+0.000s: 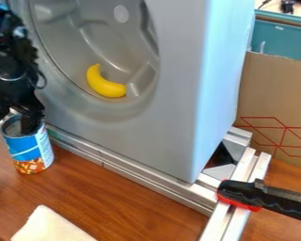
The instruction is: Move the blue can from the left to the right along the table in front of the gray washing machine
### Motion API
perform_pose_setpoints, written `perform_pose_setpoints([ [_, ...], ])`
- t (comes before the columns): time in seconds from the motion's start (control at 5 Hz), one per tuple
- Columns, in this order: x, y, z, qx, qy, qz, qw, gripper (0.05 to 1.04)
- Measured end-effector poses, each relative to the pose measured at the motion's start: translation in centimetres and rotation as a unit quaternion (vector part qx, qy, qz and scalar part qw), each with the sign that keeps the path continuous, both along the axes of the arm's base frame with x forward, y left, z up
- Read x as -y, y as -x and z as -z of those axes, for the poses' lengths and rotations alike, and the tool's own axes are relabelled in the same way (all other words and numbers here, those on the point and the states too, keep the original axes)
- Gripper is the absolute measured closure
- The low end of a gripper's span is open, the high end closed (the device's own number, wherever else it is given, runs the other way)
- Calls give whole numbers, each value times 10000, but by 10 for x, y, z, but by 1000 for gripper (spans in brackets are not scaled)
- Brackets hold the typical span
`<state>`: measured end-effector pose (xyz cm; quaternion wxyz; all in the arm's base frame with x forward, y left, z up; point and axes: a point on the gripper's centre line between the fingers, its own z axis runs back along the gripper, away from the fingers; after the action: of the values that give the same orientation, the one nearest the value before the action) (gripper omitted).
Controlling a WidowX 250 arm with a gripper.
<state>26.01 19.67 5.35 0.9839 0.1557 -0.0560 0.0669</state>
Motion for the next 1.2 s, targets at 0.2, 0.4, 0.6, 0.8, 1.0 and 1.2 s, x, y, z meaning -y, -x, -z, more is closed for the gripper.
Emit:
perform_pose_setpoints([
  [0.2, 1, 2, 3, 199, 443, -49, 9988, 83],
  [0.4, 11, 6, 5, -38, 864, -68, 9962, 83],
  [0.6, 33, 6, 7, -462, 1233, -32, 9913, 83],
  [0.8, 68, -1, 9, -867, 1663, 151, 9821, 84],
  [1.0, 106, -6, 11, -1073, 2213, 251, 9690, 83],
  [1.2, 134, -6, 9, -1263, 2505, 452, 9588, 84],
])
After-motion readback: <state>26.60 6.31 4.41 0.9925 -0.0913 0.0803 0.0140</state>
